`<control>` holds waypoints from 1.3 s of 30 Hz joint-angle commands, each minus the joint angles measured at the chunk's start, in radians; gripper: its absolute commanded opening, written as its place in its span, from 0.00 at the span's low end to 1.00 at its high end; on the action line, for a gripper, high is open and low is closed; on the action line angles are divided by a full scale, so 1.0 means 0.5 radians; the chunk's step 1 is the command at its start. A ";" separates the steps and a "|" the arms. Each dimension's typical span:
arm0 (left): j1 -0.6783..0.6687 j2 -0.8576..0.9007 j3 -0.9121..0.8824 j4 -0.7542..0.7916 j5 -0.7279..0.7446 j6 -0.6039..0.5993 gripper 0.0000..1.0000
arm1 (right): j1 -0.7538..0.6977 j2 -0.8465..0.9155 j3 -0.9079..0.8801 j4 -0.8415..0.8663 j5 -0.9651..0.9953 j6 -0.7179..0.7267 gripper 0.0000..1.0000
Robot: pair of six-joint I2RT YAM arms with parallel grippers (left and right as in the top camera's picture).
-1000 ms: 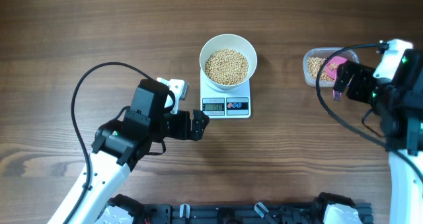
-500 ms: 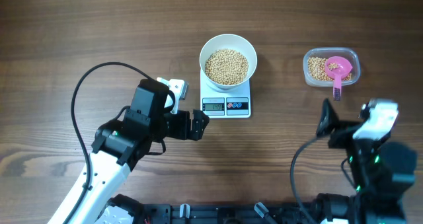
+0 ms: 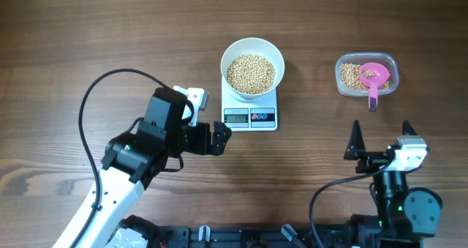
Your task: Scoop item into bowl and weigh 150g on scale
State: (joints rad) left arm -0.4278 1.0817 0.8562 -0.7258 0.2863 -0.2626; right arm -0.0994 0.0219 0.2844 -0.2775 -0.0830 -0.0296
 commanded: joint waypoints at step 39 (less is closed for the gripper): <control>0.013 0.005 0.020 0.006 0.018 0.041 1.00 | 0.082 -0.034 -0.558 0.569 0.181 -0.304 1.00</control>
State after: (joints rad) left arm -0.4278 1.0817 0.8562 -0.7258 0.2863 -0.2626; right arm -0.0658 0.0174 0.0078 0.0055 -0.0097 -0.1631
